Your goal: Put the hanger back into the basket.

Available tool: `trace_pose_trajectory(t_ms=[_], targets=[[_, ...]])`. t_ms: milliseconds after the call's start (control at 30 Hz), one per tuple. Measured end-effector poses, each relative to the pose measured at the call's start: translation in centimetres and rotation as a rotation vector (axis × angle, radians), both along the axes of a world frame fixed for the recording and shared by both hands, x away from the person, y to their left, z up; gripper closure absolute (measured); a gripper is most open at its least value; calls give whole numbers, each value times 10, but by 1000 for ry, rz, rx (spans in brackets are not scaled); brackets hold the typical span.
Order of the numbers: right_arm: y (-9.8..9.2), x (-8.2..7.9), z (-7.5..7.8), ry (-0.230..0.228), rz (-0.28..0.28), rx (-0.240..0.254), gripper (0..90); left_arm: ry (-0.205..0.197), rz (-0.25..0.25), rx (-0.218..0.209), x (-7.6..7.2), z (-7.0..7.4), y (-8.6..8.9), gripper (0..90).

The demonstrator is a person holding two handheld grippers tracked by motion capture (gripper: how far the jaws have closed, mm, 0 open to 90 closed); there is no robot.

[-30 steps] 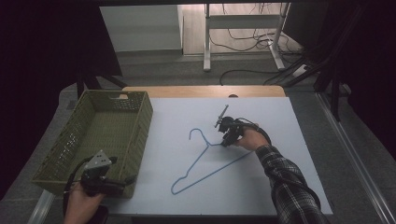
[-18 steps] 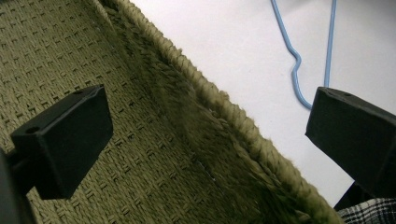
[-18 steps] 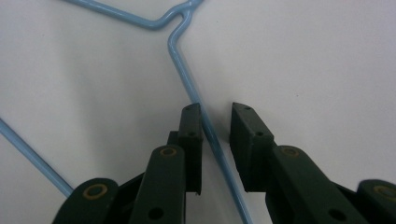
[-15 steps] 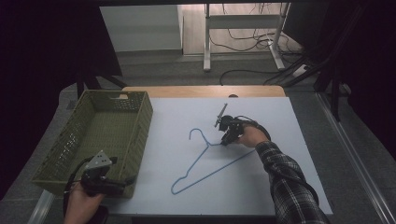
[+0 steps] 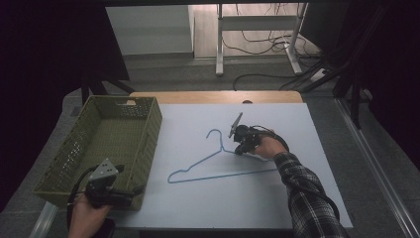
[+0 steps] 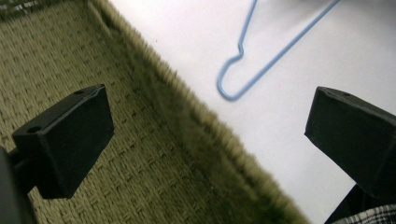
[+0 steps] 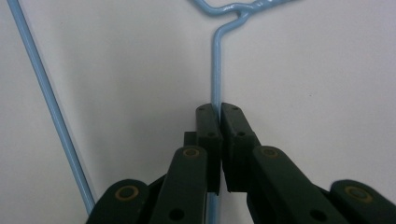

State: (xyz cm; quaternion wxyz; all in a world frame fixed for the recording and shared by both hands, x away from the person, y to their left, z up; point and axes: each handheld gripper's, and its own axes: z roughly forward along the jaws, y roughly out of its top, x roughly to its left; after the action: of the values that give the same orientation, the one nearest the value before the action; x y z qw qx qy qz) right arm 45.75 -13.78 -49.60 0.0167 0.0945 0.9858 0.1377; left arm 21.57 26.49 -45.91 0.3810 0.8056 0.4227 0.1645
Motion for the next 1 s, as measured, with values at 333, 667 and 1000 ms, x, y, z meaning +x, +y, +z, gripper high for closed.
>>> trace_pose_trajectory(t_ms=[333, 667, 1000], targets=[[-5, -16, 13, -55, 9, 41, 869, -19, -65, 39, 11, 28, -42, 14], [-8, -31, 32, -96, 0, 69, 869, 78, -182, 67, 53, 29, -117, 25], [-11, -42, 42, -126, 2, 94, 868, 147, -214, 70, 108, -6, -160, 183]])
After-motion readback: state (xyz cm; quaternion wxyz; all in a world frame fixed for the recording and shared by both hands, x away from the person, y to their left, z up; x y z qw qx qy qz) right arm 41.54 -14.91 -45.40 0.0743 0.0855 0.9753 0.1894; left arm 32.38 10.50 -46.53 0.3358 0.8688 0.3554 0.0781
